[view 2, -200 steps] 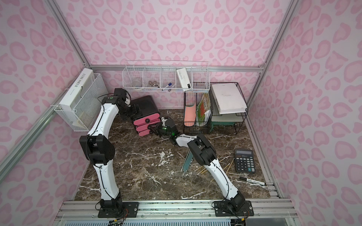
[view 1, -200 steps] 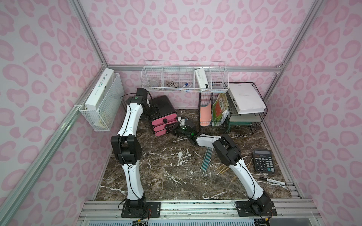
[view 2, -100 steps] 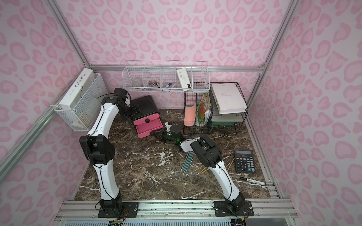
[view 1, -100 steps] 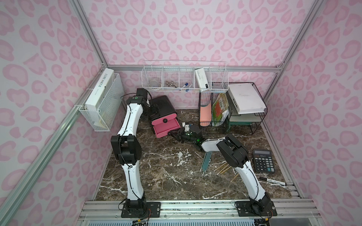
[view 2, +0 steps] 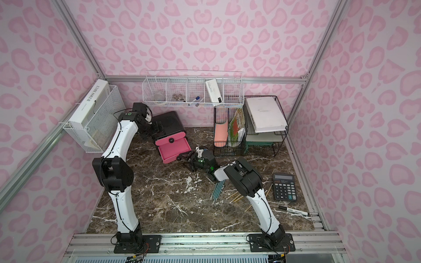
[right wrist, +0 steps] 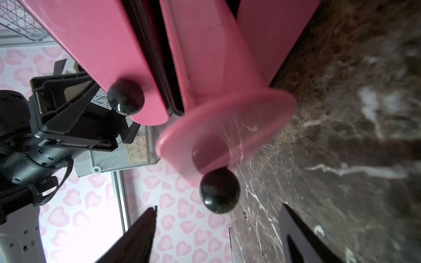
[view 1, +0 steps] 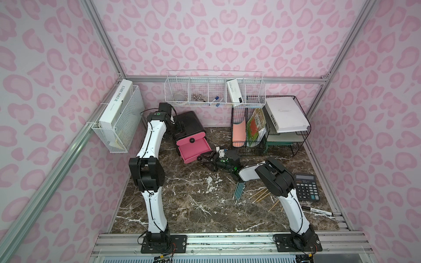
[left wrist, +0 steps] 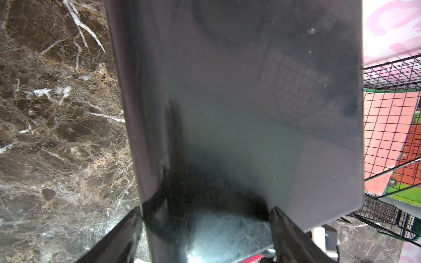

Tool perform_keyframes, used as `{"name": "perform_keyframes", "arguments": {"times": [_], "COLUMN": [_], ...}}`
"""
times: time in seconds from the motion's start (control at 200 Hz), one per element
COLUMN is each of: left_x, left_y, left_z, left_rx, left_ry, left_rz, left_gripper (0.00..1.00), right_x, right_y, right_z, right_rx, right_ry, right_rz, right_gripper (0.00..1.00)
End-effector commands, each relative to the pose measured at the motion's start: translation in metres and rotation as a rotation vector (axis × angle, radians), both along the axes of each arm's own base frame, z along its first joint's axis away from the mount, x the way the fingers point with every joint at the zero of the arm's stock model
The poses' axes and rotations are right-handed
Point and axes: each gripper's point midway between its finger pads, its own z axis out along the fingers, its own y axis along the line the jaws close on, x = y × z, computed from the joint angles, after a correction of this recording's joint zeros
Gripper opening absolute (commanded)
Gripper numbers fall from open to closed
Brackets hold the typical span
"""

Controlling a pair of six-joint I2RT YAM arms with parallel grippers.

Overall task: Please place the pencils in the drawer according to their color
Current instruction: Open the drawer in the storage box.

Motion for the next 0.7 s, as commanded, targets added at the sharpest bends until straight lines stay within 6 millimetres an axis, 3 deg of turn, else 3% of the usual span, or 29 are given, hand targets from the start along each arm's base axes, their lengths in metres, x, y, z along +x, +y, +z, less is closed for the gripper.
{"name": "perform_keyframes", "arguments": {"times": [0.0, 0.27, 0.395, 0.695], "left_x": [-0.028, -0.025, -0.024, -0.024], "left_y": [0.002, 0.003, 0.005, 0.006], "left_z": [-0.027, -0.017, -0.012, -0.014], "left_rx": [0.033, 0.04, 0.047, 0.045], "left_ry": [0.156, 0.132, 0.119, 0.125], "left_rz": [-0.029, -0.028, -0.024, -0.018], "left_gripper": [0.85, 0.85, 0.85, 0.85], "right_x": [-0.006, -0.013, -0.005, 0.041], "right_y": [-0.006, -0.023, -0.019, 0.004], "right_z": [0.023, 0.046, 0.059, 0.075], "right_rx": [0.045, 0.067, 0.081, 0.086], "right_ry": [-0.053, -0.081, -0.101, -0.135], "right_rz": [0.008, -0.003, -0.008, -0.041], "right_gripper": [0.86, 0.86, 0.76, 0.28]}}
